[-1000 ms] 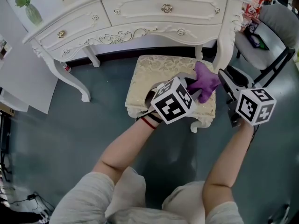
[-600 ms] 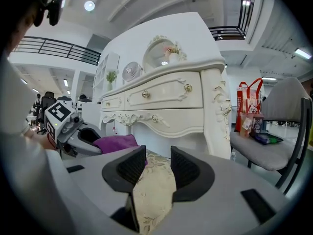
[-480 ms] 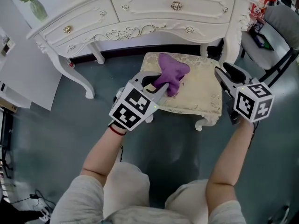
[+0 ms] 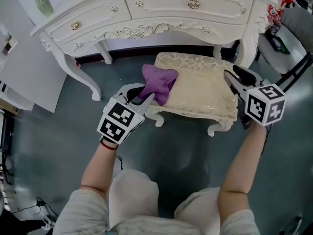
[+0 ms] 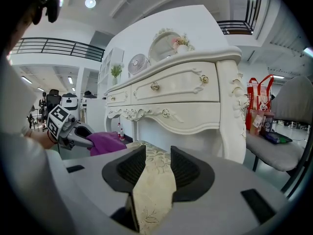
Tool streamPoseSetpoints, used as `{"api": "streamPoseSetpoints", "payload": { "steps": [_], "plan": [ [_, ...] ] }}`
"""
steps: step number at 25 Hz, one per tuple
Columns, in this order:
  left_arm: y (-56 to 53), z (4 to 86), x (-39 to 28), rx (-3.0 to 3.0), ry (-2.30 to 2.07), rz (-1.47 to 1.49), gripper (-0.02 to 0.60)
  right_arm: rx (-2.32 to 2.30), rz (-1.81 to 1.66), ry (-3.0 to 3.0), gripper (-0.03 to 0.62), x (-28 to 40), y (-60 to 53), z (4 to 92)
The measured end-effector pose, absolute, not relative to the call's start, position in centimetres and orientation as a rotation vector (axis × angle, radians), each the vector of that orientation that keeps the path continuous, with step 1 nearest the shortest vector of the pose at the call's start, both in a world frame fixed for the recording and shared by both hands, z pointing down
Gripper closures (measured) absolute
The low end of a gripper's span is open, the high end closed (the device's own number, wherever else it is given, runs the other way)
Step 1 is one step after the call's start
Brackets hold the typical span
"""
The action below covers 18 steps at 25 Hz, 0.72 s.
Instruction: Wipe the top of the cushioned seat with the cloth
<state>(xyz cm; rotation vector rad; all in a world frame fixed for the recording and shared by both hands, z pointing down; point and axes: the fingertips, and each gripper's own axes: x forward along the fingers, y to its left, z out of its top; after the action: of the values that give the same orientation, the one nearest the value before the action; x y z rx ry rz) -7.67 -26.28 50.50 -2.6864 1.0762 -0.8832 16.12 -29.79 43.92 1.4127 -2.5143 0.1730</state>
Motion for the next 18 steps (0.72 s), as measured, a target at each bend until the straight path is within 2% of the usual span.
{"api": "streamPoseSetpoints", "payload": {
  "steps": [7, 18],
  "plan": [
    [-25.7, 52.5, -9.8, -2.664, 1.143, -0.947, 0.5, 1.401, 0.172, -2.513, 0.451, 15.6, -29.9, 44.0],
    [-25.5, 54.6, -8.2, -2.648, 1.111, -1.03, 0.5, 1.412, 0.166, -2.504, 0.451, 16.0, -29.8, 43.9]
  ]
}}
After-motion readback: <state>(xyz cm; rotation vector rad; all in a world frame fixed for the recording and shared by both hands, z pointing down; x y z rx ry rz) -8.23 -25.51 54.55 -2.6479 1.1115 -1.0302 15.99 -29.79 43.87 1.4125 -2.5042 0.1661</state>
